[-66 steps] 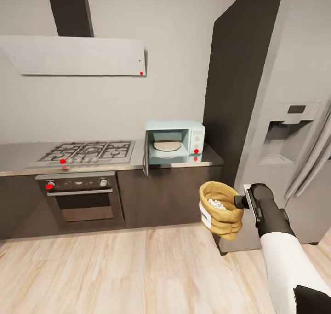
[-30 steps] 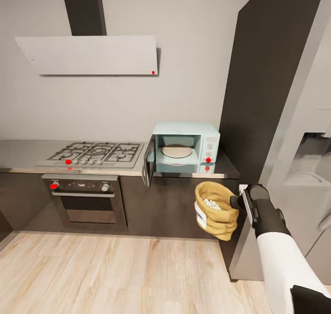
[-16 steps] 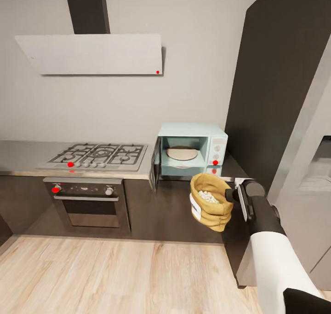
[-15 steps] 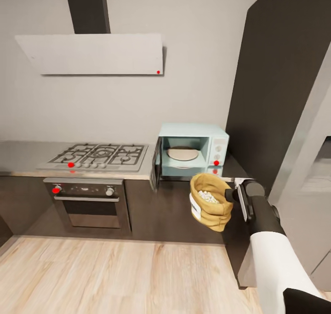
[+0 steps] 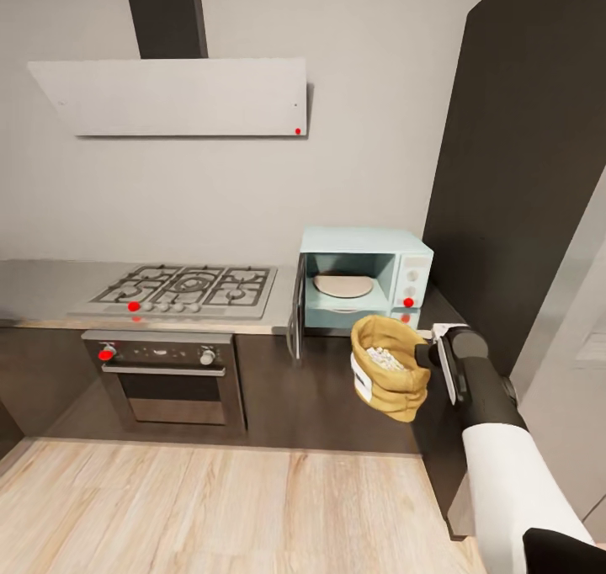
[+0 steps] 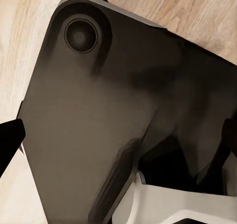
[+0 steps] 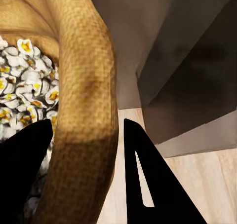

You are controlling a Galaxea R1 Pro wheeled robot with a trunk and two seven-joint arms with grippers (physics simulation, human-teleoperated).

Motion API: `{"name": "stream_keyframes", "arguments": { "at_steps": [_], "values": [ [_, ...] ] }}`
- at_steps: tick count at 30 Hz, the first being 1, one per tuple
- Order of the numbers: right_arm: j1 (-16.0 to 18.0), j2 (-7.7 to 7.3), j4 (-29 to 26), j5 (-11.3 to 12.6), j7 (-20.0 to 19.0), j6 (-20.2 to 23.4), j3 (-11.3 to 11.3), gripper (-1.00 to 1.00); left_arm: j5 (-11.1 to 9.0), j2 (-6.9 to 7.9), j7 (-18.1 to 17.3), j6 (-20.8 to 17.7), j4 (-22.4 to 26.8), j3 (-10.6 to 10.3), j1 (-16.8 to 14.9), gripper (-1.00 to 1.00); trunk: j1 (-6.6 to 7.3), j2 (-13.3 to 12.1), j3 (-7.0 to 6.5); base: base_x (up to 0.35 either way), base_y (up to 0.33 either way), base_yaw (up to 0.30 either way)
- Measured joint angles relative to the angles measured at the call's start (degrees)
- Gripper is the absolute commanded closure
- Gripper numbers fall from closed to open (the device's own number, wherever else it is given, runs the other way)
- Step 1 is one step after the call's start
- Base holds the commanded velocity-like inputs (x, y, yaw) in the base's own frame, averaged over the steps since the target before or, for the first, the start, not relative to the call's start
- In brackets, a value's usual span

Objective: In the kitchen, take the popcorn bag from the countertop, put it into the microwave, and heat it until the popcorn is cooked so the cooked popcorn ends up inside the bag.

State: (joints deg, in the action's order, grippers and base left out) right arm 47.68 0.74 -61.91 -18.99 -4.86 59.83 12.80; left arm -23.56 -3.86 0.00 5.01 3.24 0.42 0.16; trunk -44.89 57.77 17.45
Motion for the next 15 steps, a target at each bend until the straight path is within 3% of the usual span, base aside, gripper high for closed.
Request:
{"name": "stream_keyframes", "arguments": {
  "at_steps": [3, 13, 15],
  "values": [
    [3.7, 0.00, 0.7, 0.3, 0.0, 0.0, -2.3, 1.00, 0.0, -0.08, 0.0, 0.0, 0.0, 0.0, 0.0, -1.00, 0.00, 0.0, -0.01, 0.000, 0.000, 0.000],
    [7.6, 0.12, 1.0, 0.3, 0.0, 0.0, -2.8, 1.00, 0.0, -0.09, 0.0, 0.0, 0.0, 0.0, 0.0, -1.00, 0.00, 0.0, 0.00, 0.000, 0.000, 0.000],
    [10.7, 0.10, 3.7, 0.3, 0.0, 0.0, -2.7, 1.00, 0.0, -0.11, -0.1, 0.0, 0.0, 0.1, 0.0, -1.00, 0.00, 0.0, -0.01, 0.000, 0.000, 0.000]
  ]
}}
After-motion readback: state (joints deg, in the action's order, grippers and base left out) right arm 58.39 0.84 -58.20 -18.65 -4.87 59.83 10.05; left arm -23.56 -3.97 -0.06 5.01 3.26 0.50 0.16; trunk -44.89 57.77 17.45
